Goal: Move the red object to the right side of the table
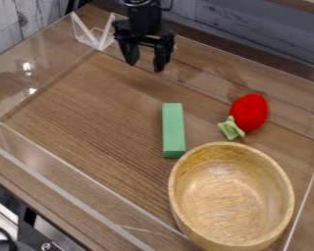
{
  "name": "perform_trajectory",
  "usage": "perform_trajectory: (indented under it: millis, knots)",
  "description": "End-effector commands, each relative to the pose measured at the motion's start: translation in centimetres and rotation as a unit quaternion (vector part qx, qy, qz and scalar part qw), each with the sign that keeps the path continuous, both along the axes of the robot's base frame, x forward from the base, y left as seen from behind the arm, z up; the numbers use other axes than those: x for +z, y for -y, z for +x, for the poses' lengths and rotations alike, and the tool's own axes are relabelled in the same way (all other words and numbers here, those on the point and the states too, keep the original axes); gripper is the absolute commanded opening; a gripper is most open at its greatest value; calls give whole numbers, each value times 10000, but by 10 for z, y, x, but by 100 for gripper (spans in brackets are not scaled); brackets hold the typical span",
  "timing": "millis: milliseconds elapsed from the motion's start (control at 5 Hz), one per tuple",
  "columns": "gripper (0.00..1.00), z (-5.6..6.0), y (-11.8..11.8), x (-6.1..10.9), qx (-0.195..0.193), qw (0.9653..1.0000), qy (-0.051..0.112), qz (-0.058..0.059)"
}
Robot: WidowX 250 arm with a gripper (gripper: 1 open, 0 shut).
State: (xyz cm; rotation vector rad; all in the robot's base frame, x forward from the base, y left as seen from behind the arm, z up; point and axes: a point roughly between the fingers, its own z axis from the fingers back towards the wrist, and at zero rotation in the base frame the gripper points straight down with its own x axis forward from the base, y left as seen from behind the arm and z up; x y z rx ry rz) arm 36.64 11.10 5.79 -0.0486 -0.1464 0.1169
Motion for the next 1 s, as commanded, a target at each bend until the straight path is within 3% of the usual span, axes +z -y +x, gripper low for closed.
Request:
perform_trajectory:
  millis: [0, 200, 600, 800]
  knots:
    - [100, 9, 1, 34, -63, 9984, 542, 171]
    - [100, 6, 8, 30, -135, 9981, 570, 181]
    - [100, 7, 1, 46, 275, 9972, 654, 233]
    - [100, 9, 10, 45, 351, 9968, 675, 241]
